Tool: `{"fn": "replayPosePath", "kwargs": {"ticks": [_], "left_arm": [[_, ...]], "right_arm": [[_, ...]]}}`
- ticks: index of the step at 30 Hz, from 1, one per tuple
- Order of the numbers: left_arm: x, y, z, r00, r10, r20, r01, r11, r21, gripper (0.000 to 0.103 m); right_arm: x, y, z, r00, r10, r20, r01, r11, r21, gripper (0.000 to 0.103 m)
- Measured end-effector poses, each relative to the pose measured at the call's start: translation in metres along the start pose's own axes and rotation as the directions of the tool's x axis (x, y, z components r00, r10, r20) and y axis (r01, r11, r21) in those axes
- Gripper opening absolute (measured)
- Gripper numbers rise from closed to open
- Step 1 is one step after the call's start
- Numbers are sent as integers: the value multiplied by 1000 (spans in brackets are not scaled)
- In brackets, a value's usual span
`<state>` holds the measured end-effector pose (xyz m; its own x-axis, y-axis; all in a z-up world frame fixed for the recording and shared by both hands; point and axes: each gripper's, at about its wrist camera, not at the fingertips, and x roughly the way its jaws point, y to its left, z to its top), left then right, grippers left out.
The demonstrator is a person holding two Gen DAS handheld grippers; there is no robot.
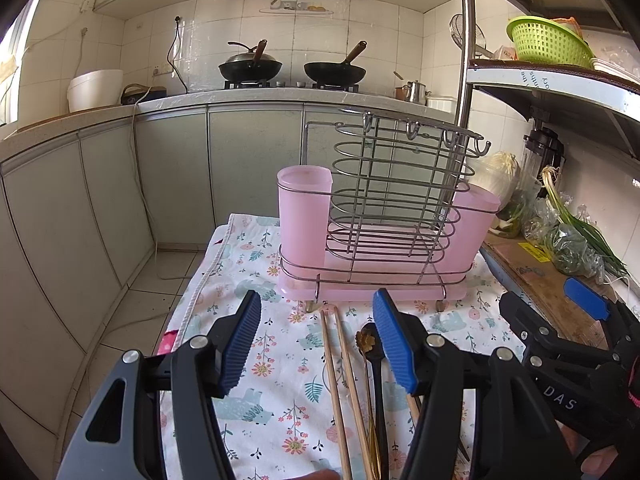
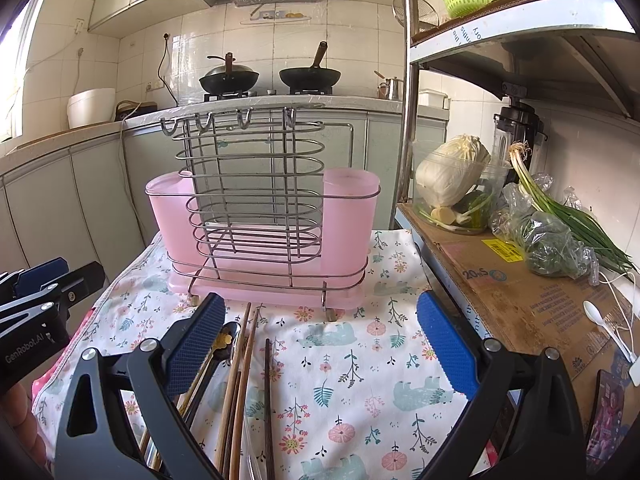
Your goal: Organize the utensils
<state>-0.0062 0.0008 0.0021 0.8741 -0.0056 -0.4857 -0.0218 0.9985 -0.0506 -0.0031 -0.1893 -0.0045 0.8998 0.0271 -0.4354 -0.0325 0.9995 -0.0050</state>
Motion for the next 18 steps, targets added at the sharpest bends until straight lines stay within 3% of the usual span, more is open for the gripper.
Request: {"fn": "replayPosePath", "kwargs": {"ticks": [18], "left_arm": [[-3, -4, 3, 1000, -1, -2, 1, 1000, -2, 58]], "right_arm": [[0, 0, 0, 1000, 0, -1, 0, 1000, -1, 97]]}}
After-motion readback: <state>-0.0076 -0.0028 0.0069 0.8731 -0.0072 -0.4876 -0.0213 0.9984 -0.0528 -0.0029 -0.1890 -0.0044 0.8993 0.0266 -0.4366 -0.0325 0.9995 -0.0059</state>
